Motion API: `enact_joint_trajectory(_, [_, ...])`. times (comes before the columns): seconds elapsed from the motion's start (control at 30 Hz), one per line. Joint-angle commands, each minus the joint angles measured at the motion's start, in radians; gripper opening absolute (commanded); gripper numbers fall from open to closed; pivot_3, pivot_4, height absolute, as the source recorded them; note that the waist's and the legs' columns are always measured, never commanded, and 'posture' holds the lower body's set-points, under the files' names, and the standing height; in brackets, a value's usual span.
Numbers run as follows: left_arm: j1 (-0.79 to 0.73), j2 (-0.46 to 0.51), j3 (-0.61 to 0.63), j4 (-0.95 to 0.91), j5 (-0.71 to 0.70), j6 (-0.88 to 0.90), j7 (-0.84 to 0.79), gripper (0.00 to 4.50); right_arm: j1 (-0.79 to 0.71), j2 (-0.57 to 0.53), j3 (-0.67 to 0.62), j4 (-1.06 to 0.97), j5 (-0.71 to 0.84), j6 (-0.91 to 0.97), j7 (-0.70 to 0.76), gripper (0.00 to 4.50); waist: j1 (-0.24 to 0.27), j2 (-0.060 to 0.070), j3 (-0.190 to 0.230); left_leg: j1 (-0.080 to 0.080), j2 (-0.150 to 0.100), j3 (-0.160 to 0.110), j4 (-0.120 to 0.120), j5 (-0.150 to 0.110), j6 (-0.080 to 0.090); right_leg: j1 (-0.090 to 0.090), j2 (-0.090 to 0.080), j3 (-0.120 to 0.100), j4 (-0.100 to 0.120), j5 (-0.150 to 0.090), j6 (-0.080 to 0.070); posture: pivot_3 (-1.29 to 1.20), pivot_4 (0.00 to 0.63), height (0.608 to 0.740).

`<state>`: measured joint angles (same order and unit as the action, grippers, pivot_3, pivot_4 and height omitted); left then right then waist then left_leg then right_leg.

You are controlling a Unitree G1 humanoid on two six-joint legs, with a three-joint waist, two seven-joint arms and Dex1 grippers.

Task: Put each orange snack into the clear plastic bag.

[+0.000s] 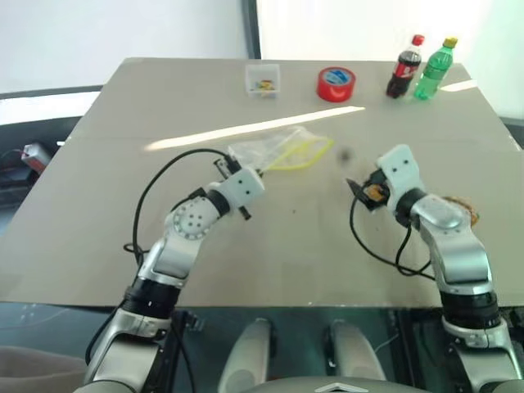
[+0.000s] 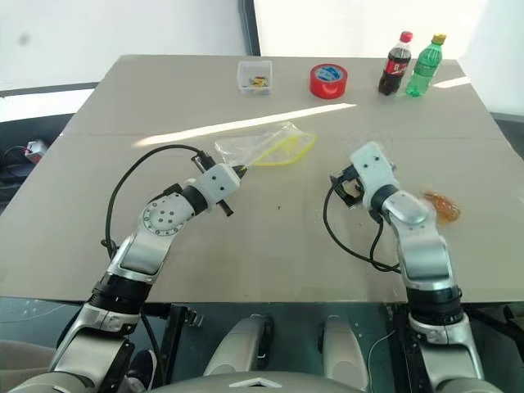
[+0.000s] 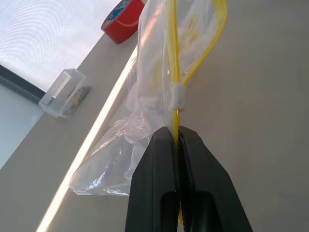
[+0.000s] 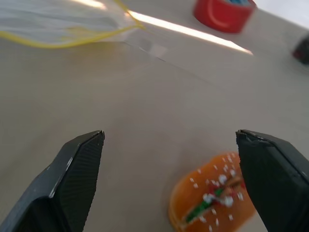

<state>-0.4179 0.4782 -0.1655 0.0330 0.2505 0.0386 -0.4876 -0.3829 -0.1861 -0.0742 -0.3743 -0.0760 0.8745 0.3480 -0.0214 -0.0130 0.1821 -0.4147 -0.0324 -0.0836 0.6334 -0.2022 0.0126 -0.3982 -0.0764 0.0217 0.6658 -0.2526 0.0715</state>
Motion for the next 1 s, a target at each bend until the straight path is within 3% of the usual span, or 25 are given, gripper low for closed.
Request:
enact_joint_trajectory(0.03, [-0.016, -0.005, 0.01, -0.005, -0.004, -0.011, 0.014, 0.0, -0.021, 0.085, -0.066, -0.051, -0.009, 0.1, -0.143, 4.45, 0.003, 0.0, 0.0, 0.0, 0.0, 0.0, 0.0, 0.0, 0.0, 0.0, 0.0, 0.0, 0.0, 0.0, 0.0, 0.0, 0.15, 0.74])
enact_joint_trajectory(0.3, [-0.02, -0.001, -0.001, -0.002, -0.003, -0.03, -0.005, 0.0, -0.048, 0.163, -0.092, 0.062, -0.02, 0.058, -0.319, 4.45, 0.005, 0.0, 0.0, 0.0, -0.001, 0.0, 0.0, 0.0, 0.0, 0.0, 0.0, 0.0, 0.0, 0.0, 0.0, 0.0, 0.15, 0.74])
enact_joint_trajectory(0.6, [-0.02, -0.004, -0.004, -0.007, 0.002, -0.029, -0.007, 0.0, -0.062, 0.156, -0.086, 0.185, -0.002, -0.043, -0.373, 4.45, 0.0, 0.0, 0.0, 0.0, 0.0, 0.0, 0.0, 0.0, 0.0, 0.0, 0.0, 0.0, 0.0, 0.0, 0.0, 0.0, 0.15, 0.74])
enact_joint_trajectory(0.63, [-0.021, -0.004, -0.004, -0.007, 0.002, -0.029, -0.007, 0.0, -0.063, 0.154, -0.085, 0.19, -0.001, -0.051, -0.375, 3.85, 0.0, 0.0, 0.0, 0.0, 0.0, 0.0, 0.0, 0.0, 0.0, 0.0, 0.0, 0.0, 0.0, 0.0, 0.0, 0.0, 0.15, 0.74])
enact_joint_trajectory(0.67, [-0.022, -0.004, -0.004, -0.005, 0.003, -0.029, -0.008, 0.0, -0.065, 0.15, -0.083, 0.194, -0.002, -0.061, -0.378, 3.75, -0.001, 0.0, 0.0, 0.0, 0.0, 0.0, 0.0, 0.0, 0.0, 0.0, 0.0, 0.0, 0.0, 0.0, 0.0, 0.0, 0.15, 0.74])
enact_joint_trajectory(0.77, [-0.026, -0.005, -0.006, 0.002, 0.003, -0.032, -0.008, 0.0, -0.065, 0.141, -0.081, 0.203, 0.001, -0.081, -0.382, 2.5, 0.0, 0.0, 0.0, 0.0, 0.0, 0.0, 0.0, 0.0, 0.0, 0.0, 0.0, 0.0, 0.0, 0.0, 0.0, 0.0, 0.15, 0.74])
enact_joint_trajectory(0.8, [-0.028, -0.006, -0.007, 0.004, 0.004, -0.033, -0.008, 0.0, -0.066, 0.139, -0.082, 0.207, 0.004, -0.088, -0.384, 1.86, 0.0, 0.0, 0.0, 0.0, 0.0, 0.0, 0.0, 0.0, 0.0, 0.0, 0.0, 0.0, 0.0, 0.0, 0.0, 0.0, 0.15, 0.74])
enact_joint_trajectory(0.93, [-0.033, -0.008, -0.012, 0.013, 0.005, -0.039, -0.009, 0.0, -0.065, 0.112, -0.058, 0.211, 0.007, -0.126, -0.36, 0.43, 0.0, 0.0, 0.0, 0.0, 0.0, 0.0, 0.0, 0.0, 0.0, 0.0, 0.0, 0.0, 0.0, 0.0, 0.0, 0.0, 0.15, 0.74])
enact_joint_trajectory(1.0, [-0.034, -0.009, -0.014, 0.016, 0.005, -0.042, -0.01, 0.0, -0.061, 0.068, -0.001, 0.192, 0.018, -0.184, -0.279, 0.43, 0.0, 0.0, 0.0, 0.0, 0.0, 0.0, 0.0, 0.0, 0.0, 0.0, 0.0, 0.0, 0.0, 0.0, 0.0, 0.0, 0.15, 0.74])
